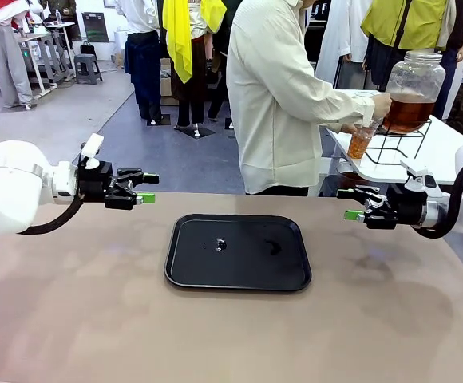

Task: Pour the drink into the iced cup.
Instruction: Open the gripper to release the iced cup you were holding.

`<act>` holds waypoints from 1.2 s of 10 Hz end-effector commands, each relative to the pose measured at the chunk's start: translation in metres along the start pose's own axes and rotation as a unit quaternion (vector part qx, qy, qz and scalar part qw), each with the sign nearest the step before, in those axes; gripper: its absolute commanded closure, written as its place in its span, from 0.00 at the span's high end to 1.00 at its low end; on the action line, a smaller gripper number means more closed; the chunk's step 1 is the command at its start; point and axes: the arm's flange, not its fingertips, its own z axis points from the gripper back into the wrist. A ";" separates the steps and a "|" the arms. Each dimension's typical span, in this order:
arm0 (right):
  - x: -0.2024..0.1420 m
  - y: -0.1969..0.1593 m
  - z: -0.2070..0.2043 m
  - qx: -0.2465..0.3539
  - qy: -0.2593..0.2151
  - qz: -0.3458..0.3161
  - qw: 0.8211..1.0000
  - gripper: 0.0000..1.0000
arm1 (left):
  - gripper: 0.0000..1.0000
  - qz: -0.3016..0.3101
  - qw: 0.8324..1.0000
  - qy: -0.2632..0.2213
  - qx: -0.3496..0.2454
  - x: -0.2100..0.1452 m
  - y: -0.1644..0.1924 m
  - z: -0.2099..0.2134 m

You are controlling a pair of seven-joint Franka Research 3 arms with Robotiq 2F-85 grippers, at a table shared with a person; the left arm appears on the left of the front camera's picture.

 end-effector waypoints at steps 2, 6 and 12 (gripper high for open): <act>0.004 0.000 -0.002 0.001 0.002 -0.001 1.000 1.00 | 1.00 -0.003 1.000 0.000 0.000 0.004 -0.001 0.000; 0.004 0.000 -0.002 0.001 0.002 -0.001 1.000 1.00 | 1.00 -0.003 1.000 0.000 0.000 0.004 -0.001 0.000; 0.004 0.000 -0.002 0.001 0.002 -0.001 1.000 1.00 | 1.00 -0.003 1.000 0.000 0.000 0.004 -0.001 0.000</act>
